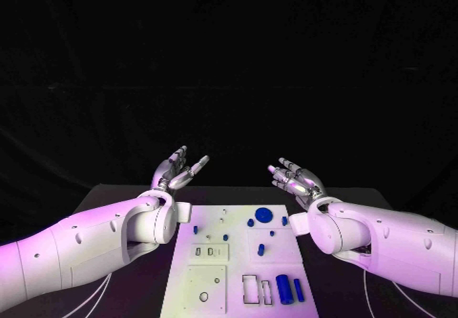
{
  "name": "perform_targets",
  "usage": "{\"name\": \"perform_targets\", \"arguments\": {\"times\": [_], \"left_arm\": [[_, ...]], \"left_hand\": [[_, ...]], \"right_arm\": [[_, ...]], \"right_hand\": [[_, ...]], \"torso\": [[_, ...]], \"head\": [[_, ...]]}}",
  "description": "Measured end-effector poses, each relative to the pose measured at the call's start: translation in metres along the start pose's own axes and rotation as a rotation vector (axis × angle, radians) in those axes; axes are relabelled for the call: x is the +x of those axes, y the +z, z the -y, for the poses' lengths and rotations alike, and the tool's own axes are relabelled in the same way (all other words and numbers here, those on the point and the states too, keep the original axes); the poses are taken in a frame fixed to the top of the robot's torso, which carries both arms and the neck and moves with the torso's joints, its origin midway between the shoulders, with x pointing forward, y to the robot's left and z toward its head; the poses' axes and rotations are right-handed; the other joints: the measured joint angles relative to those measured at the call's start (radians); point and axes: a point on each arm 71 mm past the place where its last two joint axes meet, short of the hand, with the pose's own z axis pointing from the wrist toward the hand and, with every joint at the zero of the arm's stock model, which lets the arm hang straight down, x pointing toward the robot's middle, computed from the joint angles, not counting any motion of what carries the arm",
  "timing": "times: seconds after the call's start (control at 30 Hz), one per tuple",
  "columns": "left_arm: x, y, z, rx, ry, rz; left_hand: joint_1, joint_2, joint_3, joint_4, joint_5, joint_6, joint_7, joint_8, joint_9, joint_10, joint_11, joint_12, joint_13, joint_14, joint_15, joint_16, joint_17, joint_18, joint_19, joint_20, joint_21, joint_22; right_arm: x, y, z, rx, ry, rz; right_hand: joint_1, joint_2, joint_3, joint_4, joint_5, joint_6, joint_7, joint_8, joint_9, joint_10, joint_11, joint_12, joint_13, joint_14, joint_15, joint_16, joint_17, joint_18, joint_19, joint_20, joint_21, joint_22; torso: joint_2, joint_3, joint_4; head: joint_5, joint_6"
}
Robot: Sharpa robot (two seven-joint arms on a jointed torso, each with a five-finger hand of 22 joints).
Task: Assemble the parts on the task board
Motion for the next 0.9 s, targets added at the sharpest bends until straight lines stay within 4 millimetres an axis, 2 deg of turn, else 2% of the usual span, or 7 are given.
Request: {"name": "perform_targets", "arguments": {"times": [0.1,0.17,0.23,0.3,0.4,0.6,0.9], "left_arm": [[0.001,0.000,0.000,0.003,-0.002,-0.012],[0.001,0.000,0.000,0.004,-0.003,-0.018],[0.001,0.000,0.000,0.005,-0.004,-0.022],[-0.007,-0.007,0.005,0.008,-0.007,-0.032],[-0.034,-0.009,0.007,0.013,0.013,0.004],[-0.024,-0.013,0.008,0.014,0.001,-0.034],[-0.025,-0.021,0.019,0.039,0.003,-0.087]], "left_hand": [[0.020,0.010,0.007,0.007,0.000,0.018,0.002,0.007,0.004,0.009,0.007,0.004,0.002,0.012,0.012,0.007,0.004,0.000,0.008,0.008,0.006,0.003],[0.031,0.020,0.016,0.009,0.000,0.041,0.003,0.012,0.008,0.034,0.009,0.007,0.005,0.038,0.023,0.017,0.010,0.000,0.024,0.016,0.018,0.008],[0.043,0.032,0.028,0.007,0.000,0.082,0.005,0.027,0.017,0.076,0.018,0.018,0.010,0.099,0.033,0.038,0.023,0.000,0.077,0.017,0.043,0.021],[0.057,0.046,0.043,0.006,0.000,0.156,0.010,0.052,0.032,0.161,0.033,0.036,0.018,0.228,0.035,0.085,0.051,0.000,0.193,0.017,0.097,0.047],[0.075,0.064,0.064,0.005,0.000,0.291,0.020,0.101,0.062,0.339,0.044,0.074,0.033,0.403,0.023,0.149,0.088,0.019,0.344,0.016,0.168,0.078],[0.102,0.066,0.102,0.001,-0.005,0.517,0.046,0.186,0.110,0.638,0.034,0.134,0.050,0.671,-0.018,0.253,0.155,0.046,0.576,-0.005,0.282,0.118],[0.128,0.051,0.160,-0.001,-0.010,0.685,0.077,0.240,0.143,0.883,0.001,0.152,0.053,0.886,-0.070,0.337,0.236,0.046,0.758,-0.047,0.379,0.149]], "right_arm": [[0.001,0.002,0.000,0.012,0.002,-0.053],[0.002,0.003,0.000,0.020,0.004,-0.087],[0.003,0.003,0.000,0.027,0.007,-0.110],[-0.003,0.006,-0.009,-0.021,-0.094,-0.132],[-0.020,0.012,-0.029,-0.128,-0.284,-0.128],[-0.014,0.011,-0.033,-0.209,-0.483,-0.177],[-0.011,0.013,-0.048,-0.293,-0.717,-0.224]], "right_hand": [[0.051,-0.009,0.027,-0.039,-0.010,0.074,0.005,0.026,0.016,0.098,-0.003,0.018,0.009,0.106,-0.007,0.029,0.017,0.000,0.055,0.002,0.024,0.011],[0.081,-0.018,0.044,-0.070,-0.016,0.143,0.009,0.049,0.031,0.195,-0.008,0.035,0.016,0.199,-0.015,0.056,0.032,0.023,0.108,0.003,0.045,0.021],[0.102,-0.029,0.062,-0.099,-0.016,0.218,0.015,0.073,0.046,0.297,-0.014,0.051,0.021,0.289,-0.025,0.081,0.046,0.024,0.172,0.003,0.071,0.032],[0.120,-0.042,0.089,-0.126,-0.016,0.311,0.022,0.103,0.063,0.407,-0.023,0.065,0.026,0.383,-0.039,0.105,0.058,0.047,0.253,0.004,0.103,0.045],[0.133,-0.055,0.121,-0.158,-0.016,0.422,0.032,0.134,0.082,0.521,-0.037,0.068,0.028,0.481,-0.056,0.128,0.069,0.064,0.339,0.003,0.136,0.057],[0.130,-0.087,0.179,-0.193,-0.016,0.573,0.056,0.170,0.103,0.669,-0.059,0.068,0.031,0.612,-0.082,0.155,0.080,0.085,0.453,-0.003,0.181,0.069],[0.113,-0.134,0.234,-0.218,-0.026,0.698,0.081,0.198,0.119,0.815,-0.093,0.052,0.034,0.757,-0.123,0.193,0.103,0.085,0.565,-0.030,0.238,0.085]], "torso": [[0.000,0.0000,0.0001],[0.000,0.0000,0.0001],[0.000,0.0000,0.0001],[0.007,0.0004,-0.0001],[0.023,0.0004,-0.0003],[0.039,0.0004,0.0006],[0.064,-0.0013,0.0043]], "head": [[0.000,0.000],[0.000,0.000],[0.000,0.000],[0.000,0.000],[-0.004,-0.001],[-0.008,0.000],[-0.016,-0.004]]}}
